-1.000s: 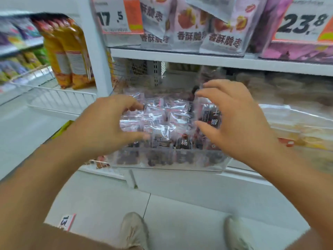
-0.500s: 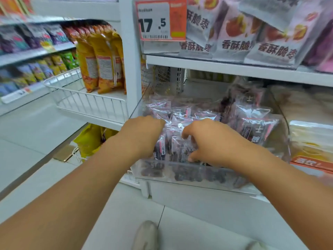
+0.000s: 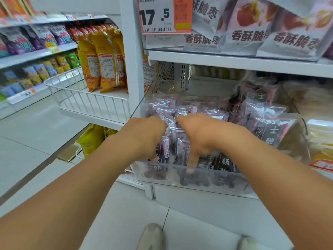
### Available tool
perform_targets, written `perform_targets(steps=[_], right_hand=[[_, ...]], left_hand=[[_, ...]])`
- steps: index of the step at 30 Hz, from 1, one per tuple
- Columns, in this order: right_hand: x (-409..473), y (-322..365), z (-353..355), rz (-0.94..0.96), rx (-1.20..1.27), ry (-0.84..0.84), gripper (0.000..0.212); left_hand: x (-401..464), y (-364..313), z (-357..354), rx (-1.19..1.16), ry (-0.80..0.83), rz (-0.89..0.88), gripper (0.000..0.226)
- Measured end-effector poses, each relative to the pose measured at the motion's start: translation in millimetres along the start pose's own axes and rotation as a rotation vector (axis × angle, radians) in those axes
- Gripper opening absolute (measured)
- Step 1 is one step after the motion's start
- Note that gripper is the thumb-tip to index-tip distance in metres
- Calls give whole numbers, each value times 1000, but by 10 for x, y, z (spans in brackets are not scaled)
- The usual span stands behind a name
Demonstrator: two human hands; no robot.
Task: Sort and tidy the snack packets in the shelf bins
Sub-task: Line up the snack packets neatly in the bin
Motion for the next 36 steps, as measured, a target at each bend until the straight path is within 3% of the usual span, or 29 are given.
perform_targets(steps=[3, 7, 9, 12, 16, 18, 20, 22, 25, 31, 36], right_hand=[[22, -22, 74, -19, 6, -91, 111], [-64, -60, 293, -17, -38, -312, 102], [-96, -61, 278, -18, -34, -316, 106], [-132, -141, 211, -35, 12, -234, 114], [-52, -107, 585, -80, 185, -416, 108], [117, 60, 500, -94, 157, -249, 97], [287, 186, 285, -119, 78, -57, 71], [433, 236, 148, -128, 23, 51, 67], [500, 249, 71, -137, 22, 141, 93], [600, 392, 203, 13, 14, -125, 101], [556, 510, 126, 15, -107, -66, 131]], left_hand=[[18, 16, 98, 25, -112, 21, 48], [48, 44, 147, 74, -231, 14, 47], [55, 53, 127, 99, -255, -8, 50], [45, 121, 103, 71, -274, -9, 66], [37, 239, 179, 8, -339, -20, 96], [30, 304, 192, -6, -335, -10, 108], [4, 369, 212, -59, -350, 22, 120], [-31, 410, 232, -173, -385, 47, 125], [-54, 434, 187, -352, -421, 51, 123], [4, 536, 61, -545, -437, 96, 130], [2, 522, 74, -592, -471, 99, 127]])
Point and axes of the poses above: each hand's wrist, its own x-axis towards the middle knuckle, its own z-axis out of the back of the hand, y = z × x, the point moved 10 cm from there along x, towards the middle knuckle, and after that the axes turned 13 degrees about -y, right-handed, at the moved point
